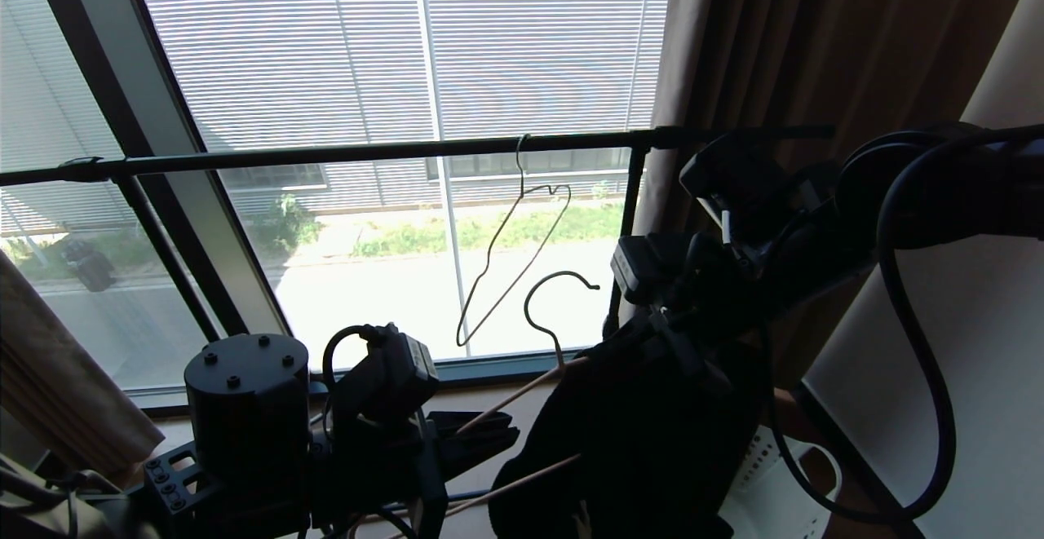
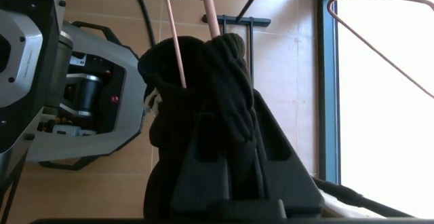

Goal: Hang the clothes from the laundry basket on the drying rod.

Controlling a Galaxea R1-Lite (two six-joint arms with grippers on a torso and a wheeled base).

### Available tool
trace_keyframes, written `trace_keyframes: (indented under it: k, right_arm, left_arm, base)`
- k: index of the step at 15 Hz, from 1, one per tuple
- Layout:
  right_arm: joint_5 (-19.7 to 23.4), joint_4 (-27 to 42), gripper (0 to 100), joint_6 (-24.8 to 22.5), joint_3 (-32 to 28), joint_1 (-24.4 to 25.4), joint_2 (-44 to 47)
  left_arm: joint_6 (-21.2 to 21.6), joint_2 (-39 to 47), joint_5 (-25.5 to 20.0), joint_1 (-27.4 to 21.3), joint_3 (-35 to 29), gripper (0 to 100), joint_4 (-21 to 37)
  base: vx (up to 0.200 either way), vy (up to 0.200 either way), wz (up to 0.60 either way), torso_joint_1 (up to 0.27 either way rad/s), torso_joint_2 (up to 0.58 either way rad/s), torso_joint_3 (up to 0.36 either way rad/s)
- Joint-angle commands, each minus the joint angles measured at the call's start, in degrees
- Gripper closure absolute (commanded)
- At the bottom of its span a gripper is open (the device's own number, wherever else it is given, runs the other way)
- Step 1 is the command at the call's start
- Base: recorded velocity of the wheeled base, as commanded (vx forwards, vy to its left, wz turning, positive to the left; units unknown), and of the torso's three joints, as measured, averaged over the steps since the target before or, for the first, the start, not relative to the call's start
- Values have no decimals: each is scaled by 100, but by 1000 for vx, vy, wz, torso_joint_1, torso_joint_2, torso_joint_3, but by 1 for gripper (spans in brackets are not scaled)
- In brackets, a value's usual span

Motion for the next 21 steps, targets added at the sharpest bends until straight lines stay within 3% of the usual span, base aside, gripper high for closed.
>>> trace_keyframes:
  k: [1, 8, 13, 17, 21]
  right_arm:
    - [7, -6, 100, -2, 5, 0, 2]
    - [7, 3, 100, 218, 207, -79, -60]
    - [60, -14, 100, 648, 198, -387, -192]
    - [368, -32, 100, 1729, 198, -624, -412]
    - [482, -58, 100, 2476, 277, -782, -737]
  left_arm:
    - [-31, 31, 10, 0, -7, 0, 26]
    - [-75, -426, 27, 509, 19, 0, -97]
    - [-928, -1331, 45, 958, 450, 0, -88]
    - [-2317, -1902, 36, 1406, 1232, 0, -35]
    - [-3195, -1806, 36, 1388, 1654, 0, -9]
  base:
    - [0, 0, 0, 0, 0, 0]
    - [0, 0, 0, 0, 0, 0]
    - [0, 0, 0, 0, 0, 0]
    - [0, 0, 0, 0, 0, 0]
    - [0, 0, 0, 0, 0, 0]
